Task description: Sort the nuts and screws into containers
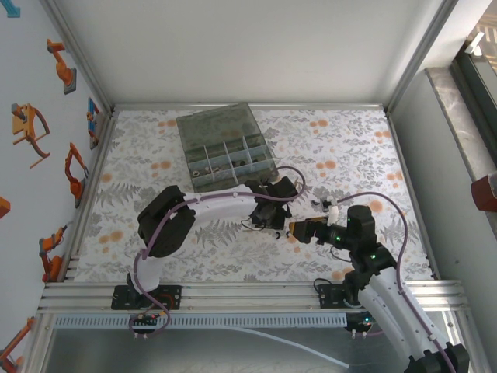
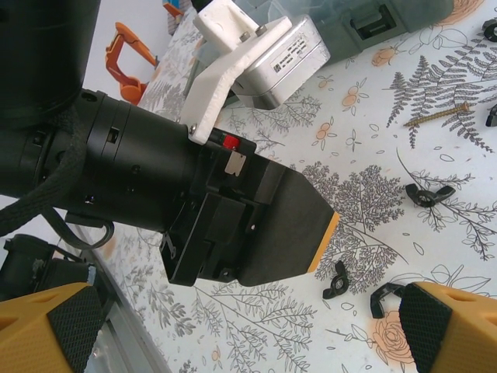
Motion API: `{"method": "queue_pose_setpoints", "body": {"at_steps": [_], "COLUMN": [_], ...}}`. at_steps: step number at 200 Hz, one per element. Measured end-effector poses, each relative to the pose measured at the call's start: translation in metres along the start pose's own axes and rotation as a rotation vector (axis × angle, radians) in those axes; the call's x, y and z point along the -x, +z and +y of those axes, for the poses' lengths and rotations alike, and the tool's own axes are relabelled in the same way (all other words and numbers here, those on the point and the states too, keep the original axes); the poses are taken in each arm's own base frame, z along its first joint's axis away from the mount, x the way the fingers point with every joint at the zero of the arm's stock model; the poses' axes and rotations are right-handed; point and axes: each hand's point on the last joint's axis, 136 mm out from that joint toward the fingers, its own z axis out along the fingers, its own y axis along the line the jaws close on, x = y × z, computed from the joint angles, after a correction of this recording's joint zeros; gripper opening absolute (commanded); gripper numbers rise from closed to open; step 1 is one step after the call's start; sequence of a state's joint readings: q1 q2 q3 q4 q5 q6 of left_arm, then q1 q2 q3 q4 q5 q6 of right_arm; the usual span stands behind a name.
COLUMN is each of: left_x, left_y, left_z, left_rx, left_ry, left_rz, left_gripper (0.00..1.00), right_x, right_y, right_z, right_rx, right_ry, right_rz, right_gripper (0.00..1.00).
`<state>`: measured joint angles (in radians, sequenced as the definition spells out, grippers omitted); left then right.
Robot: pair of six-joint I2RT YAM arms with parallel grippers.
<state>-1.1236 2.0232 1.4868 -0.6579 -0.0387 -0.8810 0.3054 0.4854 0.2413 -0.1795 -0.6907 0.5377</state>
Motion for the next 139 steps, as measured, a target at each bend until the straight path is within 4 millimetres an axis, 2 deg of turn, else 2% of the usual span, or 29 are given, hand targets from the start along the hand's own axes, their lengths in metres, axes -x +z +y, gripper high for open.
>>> {"method": "queue_pose_setpoints", "body": {"at_steps": [77, 115, 139], "left_x": [0.003, 0.001, -0.004], "left_y": [0.001, 0.009, 0.019], "left_z": [0.004, 0.001, -0.009], "left_rx": [0.03, 0.03, 0.018], "left_ry": [-0.031, -0.028, -0.023], "left_rz": [-0.015, 0.005, 0.032], "left_gripper": [0.4, 0.36, 0.32], "right_x": [-0.003, -0.003, -0.003], "right_y": [0.001, 0.001, 0.001], "right_z": [-0.002, -0.003, -0.003], "right_rx": [-0.002, -0.003, -0.003], "right_ry": [0.013, 0.017, 0.017], "right_rz": [0.005, 0.006, 0.007], "right_gripper": [1.0, 1.0, 1.0]}}
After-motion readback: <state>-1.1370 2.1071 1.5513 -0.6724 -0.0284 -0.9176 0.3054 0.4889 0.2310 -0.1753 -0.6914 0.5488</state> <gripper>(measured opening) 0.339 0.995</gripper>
